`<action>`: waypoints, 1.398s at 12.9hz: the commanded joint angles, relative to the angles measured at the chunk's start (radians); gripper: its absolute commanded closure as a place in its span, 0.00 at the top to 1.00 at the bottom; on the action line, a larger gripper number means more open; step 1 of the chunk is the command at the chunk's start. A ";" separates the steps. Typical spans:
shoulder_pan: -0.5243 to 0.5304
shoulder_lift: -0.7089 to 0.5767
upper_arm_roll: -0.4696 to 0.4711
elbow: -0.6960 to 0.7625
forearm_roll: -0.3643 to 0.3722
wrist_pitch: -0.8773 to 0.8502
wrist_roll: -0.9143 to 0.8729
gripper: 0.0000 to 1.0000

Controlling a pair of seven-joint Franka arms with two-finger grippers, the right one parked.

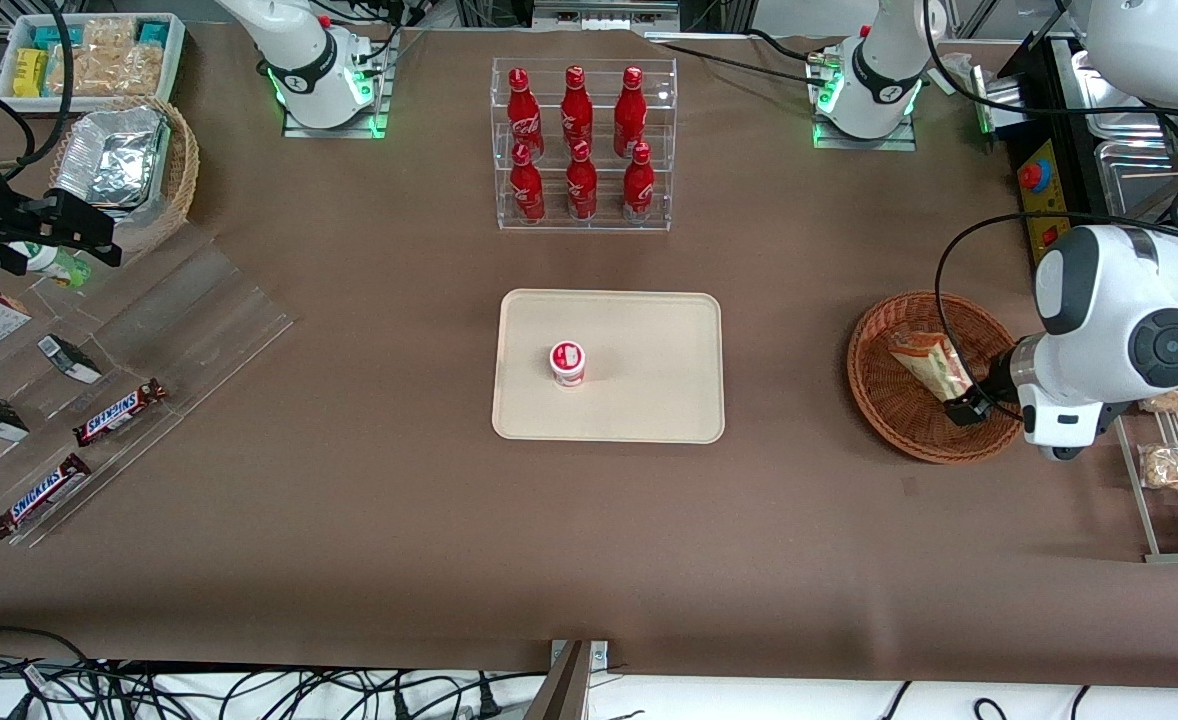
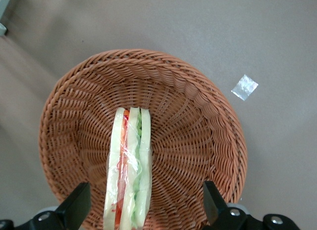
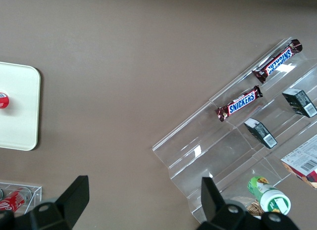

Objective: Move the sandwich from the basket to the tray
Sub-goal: 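Close the left gripper on the wrapped sandwich and lift it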

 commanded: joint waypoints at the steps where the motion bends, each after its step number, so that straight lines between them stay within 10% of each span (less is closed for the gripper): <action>1: 0.011 -0.086 -0.004 -0.151 0.016 0.096 -0.040 1.00; 13: 0.002 -0.115 -0.019 -0.388 0.123 0.338 -0.152 1.00; 16: -0.001 -0.116 -0.019 -0.383 0.123 0.334 -0.163 0.51; 18: -0.003 -0.116 -0.021 -0.377 0.125 0.328 -0.155 0.40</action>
